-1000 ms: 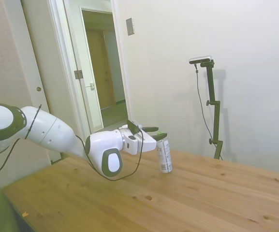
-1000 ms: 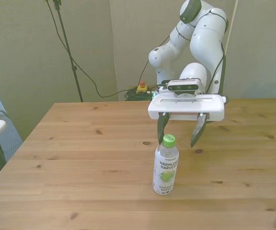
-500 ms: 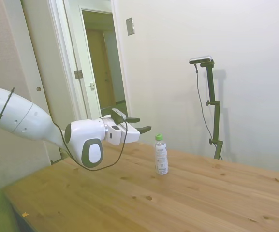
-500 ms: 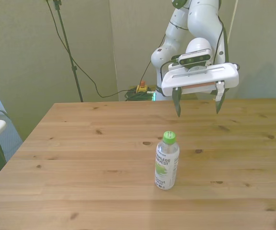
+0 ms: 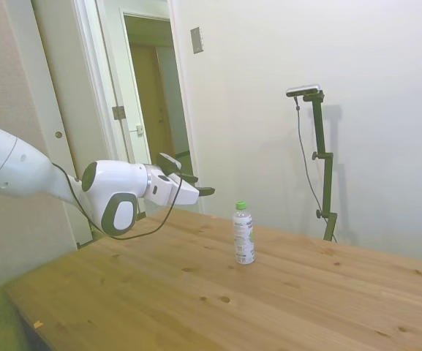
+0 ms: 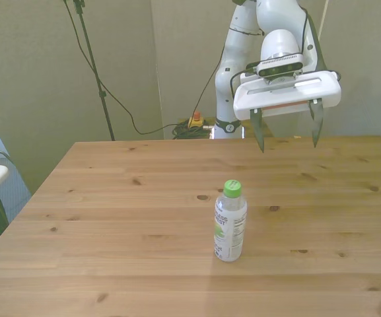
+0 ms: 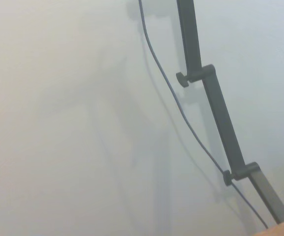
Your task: Stand the water bottle
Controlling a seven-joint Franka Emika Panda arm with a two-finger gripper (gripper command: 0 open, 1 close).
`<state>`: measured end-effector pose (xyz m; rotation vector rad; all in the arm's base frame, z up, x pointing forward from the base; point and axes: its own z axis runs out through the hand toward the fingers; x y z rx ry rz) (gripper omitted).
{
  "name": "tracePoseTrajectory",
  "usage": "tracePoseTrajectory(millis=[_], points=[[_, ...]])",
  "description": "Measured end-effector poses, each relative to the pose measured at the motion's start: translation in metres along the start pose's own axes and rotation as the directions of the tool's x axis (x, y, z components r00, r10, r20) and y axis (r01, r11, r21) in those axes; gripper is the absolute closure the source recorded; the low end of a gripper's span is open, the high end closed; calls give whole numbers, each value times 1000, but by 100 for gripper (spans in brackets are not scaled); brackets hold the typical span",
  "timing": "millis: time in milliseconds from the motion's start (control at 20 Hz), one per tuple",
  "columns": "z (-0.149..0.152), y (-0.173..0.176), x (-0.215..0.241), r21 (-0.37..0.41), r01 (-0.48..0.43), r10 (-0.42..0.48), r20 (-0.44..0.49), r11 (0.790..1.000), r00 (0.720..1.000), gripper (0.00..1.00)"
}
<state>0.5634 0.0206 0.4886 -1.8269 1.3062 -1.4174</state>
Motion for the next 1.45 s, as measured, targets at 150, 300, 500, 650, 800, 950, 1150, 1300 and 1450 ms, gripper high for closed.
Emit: tracePoseTrajectory(millis=[150, 300, 500, 650, 800, 950, 1150, 1300, 1450], points=[[-4, -15, 14, -48, 2, 1, 57, 999, 998, 0], [-11, -36, 23, -96, 13, -1, 130, 995, 992, 0], [-34, -60, 31, -139, 15, 15, 216, 990, 976, 0], [-74, -68, 48, -130, 14, 20, 261, 991, 965, 0], [-124, -56, 68, -135, 19, 20, 281, 991, 960, 0], [-151, -40, 72, -158, 33, 15, 298, 987, 954, 0], [-169, -32, 80, -175, 36, 21, 317, 984, 948, 0], [-185, -32, 85, -160, 32, 23, 330, 987, 944, 0], [-207, -39, 87, -138, 30, 19, 339, 990, 941, 0]])
